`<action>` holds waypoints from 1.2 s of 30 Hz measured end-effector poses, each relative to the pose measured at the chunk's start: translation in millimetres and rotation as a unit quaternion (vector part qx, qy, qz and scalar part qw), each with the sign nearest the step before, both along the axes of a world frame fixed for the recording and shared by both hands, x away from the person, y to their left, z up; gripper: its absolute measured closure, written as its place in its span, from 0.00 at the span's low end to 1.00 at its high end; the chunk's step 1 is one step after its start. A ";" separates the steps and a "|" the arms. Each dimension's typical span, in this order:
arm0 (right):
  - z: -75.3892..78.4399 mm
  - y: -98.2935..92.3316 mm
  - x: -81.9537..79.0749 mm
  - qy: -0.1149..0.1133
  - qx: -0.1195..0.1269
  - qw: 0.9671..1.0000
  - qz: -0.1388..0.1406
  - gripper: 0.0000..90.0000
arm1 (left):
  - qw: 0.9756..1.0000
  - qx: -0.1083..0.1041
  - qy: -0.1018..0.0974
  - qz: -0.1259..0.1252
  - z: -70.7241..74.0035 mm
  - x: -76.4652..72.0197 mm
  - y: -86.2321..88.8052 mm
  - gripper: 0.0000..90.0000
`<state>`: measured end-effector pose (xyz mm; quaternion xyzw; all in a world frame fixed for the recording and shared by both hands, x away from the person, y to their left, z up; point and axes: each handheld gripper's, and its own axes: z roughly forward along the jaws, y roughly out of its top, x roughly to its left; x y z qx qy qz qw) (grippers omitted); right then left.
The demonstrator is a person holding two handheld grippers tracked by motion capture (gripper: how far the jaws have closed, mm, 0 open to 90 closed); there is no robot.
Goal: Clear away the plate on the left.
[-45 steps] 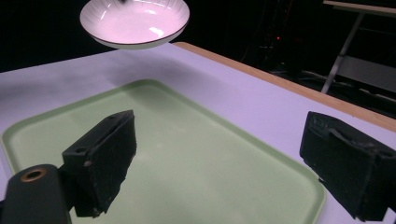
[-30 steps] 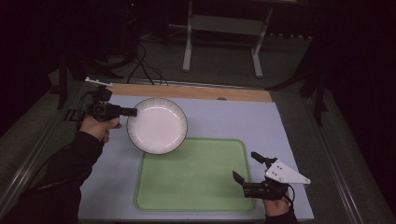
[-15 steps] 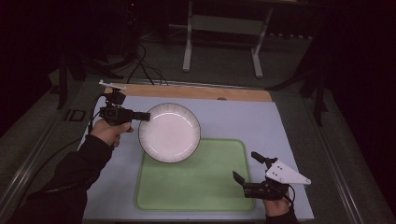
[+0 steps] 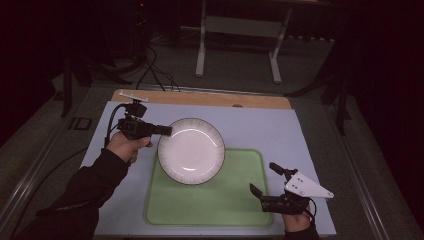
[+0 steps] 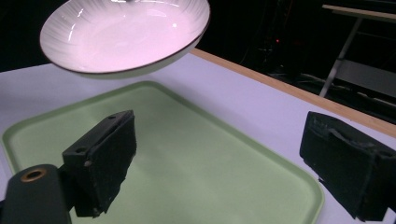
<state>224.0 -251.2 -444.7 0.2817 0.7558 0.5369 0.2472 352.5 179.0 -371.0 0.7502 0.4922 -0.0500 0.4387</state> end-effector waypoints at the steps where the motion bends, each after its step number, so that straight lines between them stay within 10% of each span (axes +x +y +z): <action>1: 0.0 0.0 0.0 0.000 0.000 1.000 0.000 0.12 | 1.000 0.000 -0.001 -0.007 0.0 -0.9 -2.5 0.92; 36: -1.2 2.0 0.6 0.003 0.001 1.000 0.009 0.12 | 0.998 0.014 0.046 -0.047 -72.1 0.2 -54.7 0.92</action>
